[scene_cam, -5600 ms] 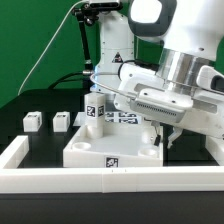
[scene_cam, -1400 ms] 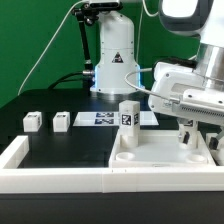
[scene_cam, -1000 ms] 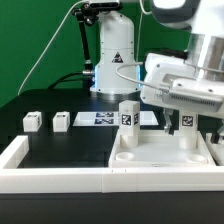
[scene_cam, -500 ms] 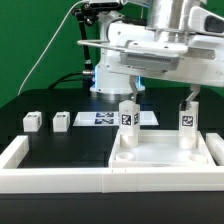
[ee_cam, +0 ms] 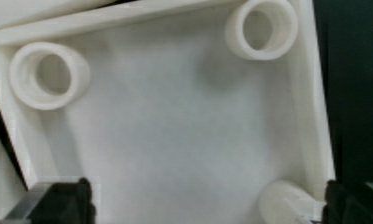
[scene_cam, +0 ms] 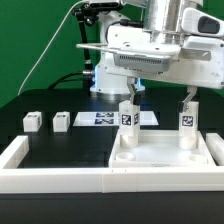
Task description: Assemble square table
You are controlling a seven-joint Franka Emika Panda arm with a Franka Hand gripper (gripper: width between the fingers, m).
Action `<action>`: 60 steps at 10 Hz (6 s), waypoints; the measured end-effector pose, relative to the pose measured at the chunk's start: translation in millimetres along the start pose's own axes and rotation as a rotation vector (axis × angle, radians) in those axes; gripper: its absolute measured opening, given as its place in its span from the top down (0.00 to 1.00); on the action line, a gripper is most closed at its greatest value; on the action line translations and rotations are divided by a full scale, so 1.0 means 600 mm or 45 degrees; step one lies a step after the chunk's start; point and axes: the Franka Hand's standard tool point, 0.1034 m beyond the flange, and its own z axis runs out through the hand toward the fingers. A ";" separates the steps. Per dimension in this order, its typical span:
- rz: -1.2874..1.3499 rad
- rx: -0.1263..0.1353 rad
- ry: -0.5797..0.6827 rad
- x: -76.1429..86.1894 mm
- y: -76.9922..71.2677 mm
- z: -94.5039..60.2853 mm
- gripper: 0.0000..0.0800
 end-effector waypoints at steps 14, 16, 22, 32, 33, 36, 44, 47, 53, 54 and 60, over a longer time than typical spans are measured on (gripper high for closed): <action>1.503 -0.054 -0.017 -0.029 -0.201 0.002 0.19; 1.647 -0.057 -0.007 -0.029 -0.200 0.002 0.19; 2.401 -0.135 0.067 0.000 -0.224 0.006 0.19; 3.254 0.115 0.218 0.029 -0.294 0.025 0.19; 3.255 0.116 0.218 0.029 -0.294 0.025 0.19; 3.271 0.122 0.218 0.034 -0.296 0.027 0.19; 3.317 0.238 0.189 0.133 -0.396 0.075 0.19; 3.297 0.315 0.210 0.141 -0.386 0.075 0.19; 3.269 0.869 0.017 0.179 -0.382 0.092 0.19; 3.243 0.984 0.001 0.186 -0.389 0.092 0.19; 3.075 1.364 -0.067 0.184 -0.386 0.102 0.19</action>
Offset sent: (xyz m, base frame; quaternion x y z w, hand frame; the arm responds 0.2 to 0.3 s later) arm -0.0234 -0.0438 0.0028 -0.0380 -0.0252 0.2481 0.9677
